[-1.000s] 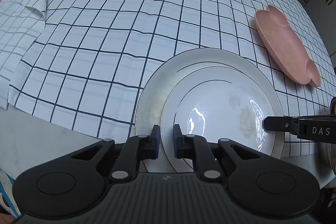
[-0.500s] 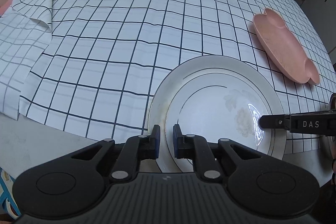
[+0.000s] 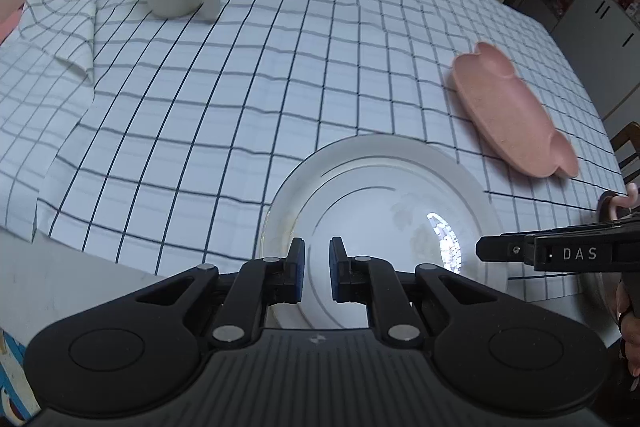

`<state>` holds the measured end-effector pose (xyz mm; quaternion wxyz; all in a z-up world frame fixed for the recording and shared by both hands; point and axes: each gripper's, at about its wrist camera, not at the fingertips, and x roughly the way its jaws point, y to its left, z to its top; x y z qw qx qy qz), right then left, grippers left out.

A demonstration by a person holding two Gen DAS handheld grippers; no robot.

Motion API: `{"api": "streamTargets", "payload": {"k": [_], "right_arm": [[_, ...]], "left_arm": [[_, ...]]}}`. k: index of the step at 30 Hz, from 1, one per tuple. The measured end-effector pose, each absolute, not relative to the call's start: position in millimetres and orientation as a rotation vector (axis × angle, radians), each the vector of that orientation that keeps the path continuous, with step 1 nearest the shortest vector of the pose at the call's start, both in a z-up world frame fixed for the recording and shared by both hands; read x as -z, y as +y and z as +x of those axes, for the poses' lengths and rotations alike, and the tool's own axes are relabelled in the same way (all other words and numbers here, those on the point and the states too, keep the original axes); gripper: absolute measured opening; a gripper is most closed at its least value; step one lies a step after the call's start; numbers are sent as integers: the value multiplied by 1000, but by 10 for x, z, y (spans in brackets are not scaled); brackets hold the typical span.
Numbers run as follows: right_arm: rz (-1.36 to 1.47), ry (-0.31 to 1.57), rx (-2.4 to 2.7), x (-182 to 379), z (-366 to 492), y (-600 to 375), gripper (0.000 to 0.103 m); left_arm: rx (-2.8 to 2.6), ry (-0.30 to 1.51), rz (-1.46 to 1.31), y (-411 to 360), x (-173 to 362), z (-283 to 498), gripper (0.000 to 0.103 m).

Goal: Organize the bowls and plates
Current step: 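Open both grippers to release the small plate on the large plate, then move both grippers to the pink bear plate and close them on its rim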

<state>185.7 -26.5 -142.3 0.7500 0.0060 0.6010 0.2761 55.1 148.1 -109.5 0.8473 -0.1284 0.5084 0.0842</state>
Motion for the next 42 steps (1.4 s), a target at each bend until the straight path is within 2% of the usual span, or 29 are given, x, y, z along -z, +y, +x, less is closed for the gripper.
{"api": "streamTargets", "payload": {"k": [15, 18, 21, 26, 30, 32, 33, 35, 37, 42], "right_arm": [[24, 1158, -600, 769, 1774, -561, 51], [18, 1119, -586, 664, 1771, -641, 61], [12, 1087, -566, 581, 1771, -713, 64], [21, 1047, -525, 472, 1795, -859, 74], [25, 1023, -486, 415, 1839, -994, 81], [25, 1014, -458, 409, 1879, -1066, 85], [26, 1011, -443, 409, 1901, -1103, 87], [26, 1000, -412, 410, 1953, -1164, 94], [23, 989, -386, 415, 2015, -1224, 96], [33, 989, -343, 457, 2219, -1371, 97]], "left_arm": [[-62, 954, -206, 1141, 612, 742, 12], [-46, 931, -186, 1072, 531, 791, 14], [-30, 913, -176, 1012, 465, 847, 22], [-13, 869, -152, 900, 376, 947, 60], [15, 853, -135, 812, 326, 1097, 63], [22, 842, -123, 763, 304, 1184, 75], [25, 834, -118, 737, 294, 1231, 76], [32, 830, -111, 692, 285, 1338, 76], [35, 838, -111, 647, 299, 1466, 76], [56, 864, -124, 568, 385, 1830, 77]]}}
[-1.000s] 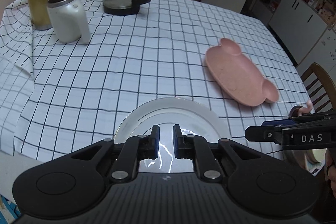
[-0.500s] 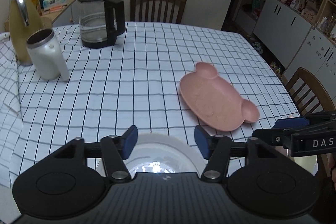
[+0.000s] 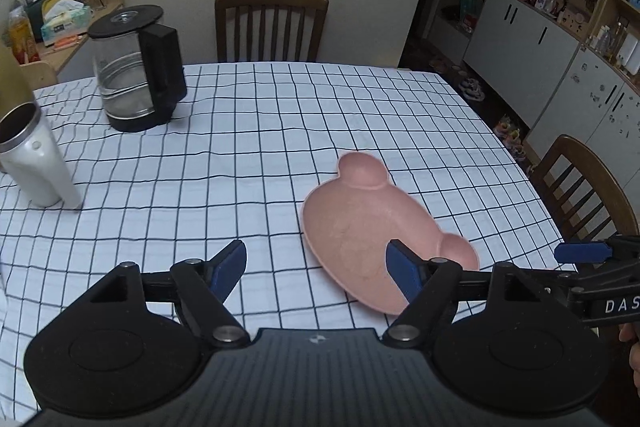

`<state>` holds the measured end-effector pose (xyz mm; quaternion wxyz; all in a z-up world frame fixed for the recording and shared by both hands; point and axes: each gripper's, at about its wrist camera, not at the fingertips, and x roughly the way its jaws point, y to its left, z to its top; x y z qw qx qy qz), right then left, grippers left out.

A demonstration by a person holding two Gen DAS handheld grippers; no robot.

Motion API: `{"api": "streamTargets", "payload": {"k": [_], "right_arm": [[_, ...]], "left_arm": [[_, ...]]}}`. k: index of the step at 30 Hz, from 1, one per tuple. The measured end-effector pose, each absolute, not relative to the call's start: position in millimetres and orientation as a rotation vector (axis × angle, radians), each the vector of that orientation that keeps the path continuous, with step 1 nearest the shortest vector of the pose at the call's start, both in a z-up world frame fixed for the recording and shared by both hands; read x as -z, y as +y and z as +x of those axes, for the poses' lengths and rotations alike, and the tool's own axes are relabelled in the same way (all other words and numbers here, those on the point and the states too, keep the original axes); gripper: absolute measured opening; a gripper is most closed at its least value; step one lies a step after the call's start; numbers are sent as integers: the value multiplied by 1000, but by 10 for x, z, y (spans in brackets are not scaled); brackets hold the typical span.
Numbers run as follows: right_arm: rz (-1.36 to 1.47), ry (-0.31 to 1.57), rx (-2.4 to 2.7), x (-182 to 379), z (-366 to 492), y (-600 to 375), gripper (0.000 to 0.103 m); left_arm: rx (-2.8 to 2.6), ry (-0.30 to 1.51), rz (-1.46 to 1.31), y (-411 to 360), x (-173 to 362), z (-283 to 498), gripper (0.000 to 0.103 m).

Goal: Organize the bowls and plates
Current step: 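Move both grippers to the pink bear plate and close them on its rim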

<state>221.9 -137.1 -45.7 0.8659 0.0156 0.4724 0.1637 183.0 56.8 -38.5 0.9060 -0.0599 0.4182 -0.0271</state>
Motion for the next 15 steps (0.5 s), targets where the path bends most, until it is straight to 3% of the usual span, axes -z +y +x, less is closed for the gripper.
{"api": "streamTargets", "payload": {"k": [15], "right_arm": [[-25, 1077, -298, 892, 3063, -1619, 97]], "left_arm": [[67, 994, -48, 407, 996, 2902, 76]]}}
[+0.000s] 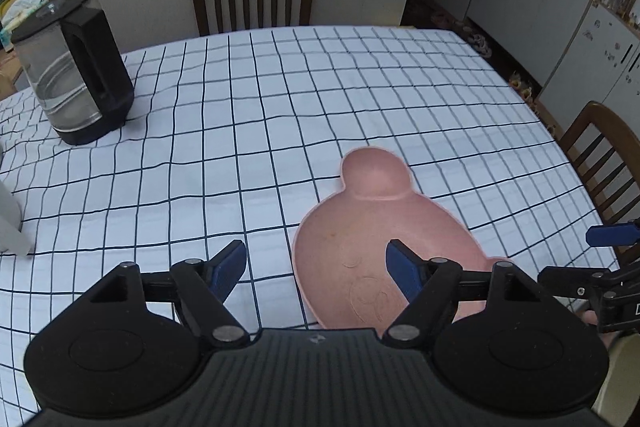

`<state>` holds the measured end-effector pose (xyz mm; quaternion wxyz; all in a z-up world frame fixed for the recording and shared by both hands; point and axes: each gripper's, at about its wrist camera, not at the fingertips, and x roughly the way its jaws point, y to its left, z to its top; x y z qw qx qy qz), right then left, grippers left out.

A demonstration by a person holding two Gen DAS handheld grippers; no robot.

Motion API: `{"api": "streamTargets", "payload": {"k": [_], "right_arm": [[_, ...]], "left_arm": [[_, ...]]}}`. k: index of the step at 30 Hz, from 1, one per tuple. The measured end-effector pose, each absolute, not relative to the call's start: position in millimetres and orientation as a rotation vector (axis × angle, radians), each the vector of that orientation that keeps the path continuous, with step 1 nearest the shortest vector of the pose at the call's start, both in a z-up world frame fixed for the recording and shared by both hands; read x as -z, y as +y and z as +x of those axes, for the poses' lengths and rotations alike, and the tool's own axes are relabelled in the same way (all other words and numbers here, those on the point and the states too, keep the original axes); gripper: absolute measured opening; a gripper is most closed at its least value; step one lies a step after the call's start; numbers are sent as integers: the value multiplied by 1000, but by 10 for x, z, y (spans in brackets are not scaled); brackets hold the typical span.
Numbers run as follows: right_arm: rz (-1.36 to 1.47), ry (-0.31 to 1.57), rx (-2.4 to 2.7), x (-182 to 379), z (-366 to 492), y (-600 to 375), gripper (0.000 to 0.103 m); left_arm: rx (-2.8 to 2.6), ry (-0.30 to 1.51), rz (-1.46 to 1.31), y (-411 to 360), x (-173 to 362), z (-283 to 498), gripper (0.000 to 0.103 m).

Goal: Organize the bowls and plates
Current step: 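Move both grippers to the pink bear plate and close them on its rim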

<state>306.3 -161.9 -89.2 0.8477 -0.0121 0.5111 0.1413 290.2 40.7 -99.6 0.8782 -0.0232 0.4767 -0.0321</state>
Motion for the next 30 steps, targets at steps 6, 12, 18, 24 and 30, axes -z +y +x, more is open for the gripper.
{"api": "streamTargets", "payload": {"k": [6, 12, 18, 24, 30], "right_arm": [[-45, 1139, -291, 1142, 3372, -1714, 95], [-25, 1226, -279, 1385, 3574, -1856, 85], [-16, 1311, -334, 1522, 3612, -1891, 61], [-5, 1374, -369, 1592, 3577, -1935, 45], [-17, 1386, -403, 1604, 3546, -1909, 27]], "left_arm": [[59, 1063, -66, 452, 1277, 3195, 76], [71, 1108, -62, 442, 1503, 3359, 75], [89, 1145, -77, 486, 1638, 3457, 66], [106, 1186, -99, 519, 1760, 3519, 45], [102, 1188, -107, 527, 1740, 3503, 24]]}}
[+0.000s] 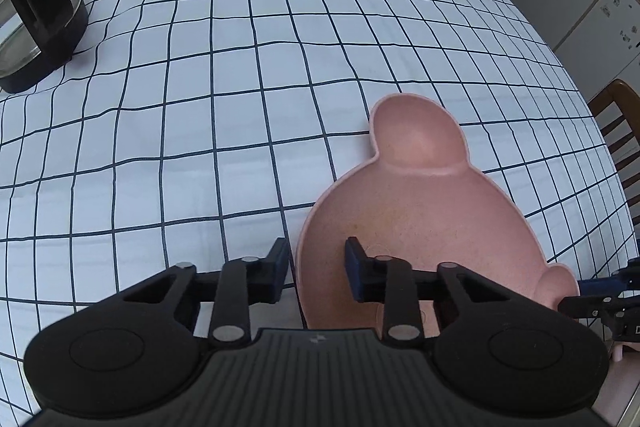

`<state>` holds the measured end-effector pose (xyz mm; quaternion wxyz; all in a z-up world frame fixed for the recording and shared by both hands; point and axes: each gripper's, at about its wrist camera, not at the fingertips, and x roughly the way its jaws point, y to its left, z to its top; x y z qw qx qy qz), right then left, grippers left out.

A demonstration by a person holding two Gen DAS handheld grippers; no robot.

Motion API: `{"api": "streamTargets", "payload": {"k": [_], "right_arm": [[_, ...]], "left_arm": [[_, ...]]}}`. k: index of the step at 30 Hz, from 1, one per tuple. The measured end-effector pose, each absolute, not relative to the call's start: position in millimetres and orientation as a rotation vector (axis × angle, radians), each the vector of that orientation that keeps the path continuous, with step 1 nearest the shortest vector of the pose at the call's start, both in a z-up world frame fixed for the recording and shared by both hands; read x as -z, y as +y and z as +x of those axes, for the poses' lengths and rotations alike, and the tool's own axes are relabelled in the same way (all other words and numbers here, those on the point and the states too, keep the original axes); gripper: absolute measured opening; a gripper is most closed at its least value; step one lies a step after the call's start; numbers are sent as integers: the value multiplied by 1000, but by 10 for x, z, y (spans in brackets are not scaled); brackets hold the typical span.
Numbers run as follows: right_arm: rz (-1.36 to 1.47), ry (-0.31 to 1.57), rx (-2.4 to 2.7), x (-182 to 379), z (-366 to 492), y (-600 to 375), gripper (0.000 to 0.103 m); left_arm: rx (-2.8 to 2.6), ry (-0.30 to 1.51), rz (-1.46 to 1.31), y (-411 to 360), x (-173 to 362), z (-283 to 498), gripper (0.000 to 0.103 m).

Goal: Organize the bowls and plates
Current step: 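Move both grippers to the pink bear plate and close them on its rim, then lift the pink bear plate with both grippers and carry it over the white plates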

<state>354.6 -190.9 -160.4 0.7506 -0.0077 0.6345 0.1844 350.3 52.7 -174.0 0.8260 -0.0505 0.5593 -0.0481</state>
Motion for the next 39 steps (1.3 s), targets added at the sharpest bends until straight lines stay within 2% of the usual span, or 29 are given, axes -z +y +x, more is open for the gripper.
{"api": "streamTargets", "payload": {"k": [2, 6, 22, 39], "right_arm": [[-18, 1388, -410, 1613, 3541, -1895, 20], [0, 1384, -419, 1617, 3541, -1879, 8], [-23, 1304, -424, 1344, 3401, -1741, 7], [-140, 1206, -557, 782, 3042, -1198, 6]], "left_arm": [[97, 1188, -93, 517, 1733, 3487, 17], [94, 1179, -93, 532, 1708, 3443, 14], [41, 1108, -135, 733, 1322, 3040, 12], [-64, 1057, -179, 1193, 692, 1951, 12]]}}
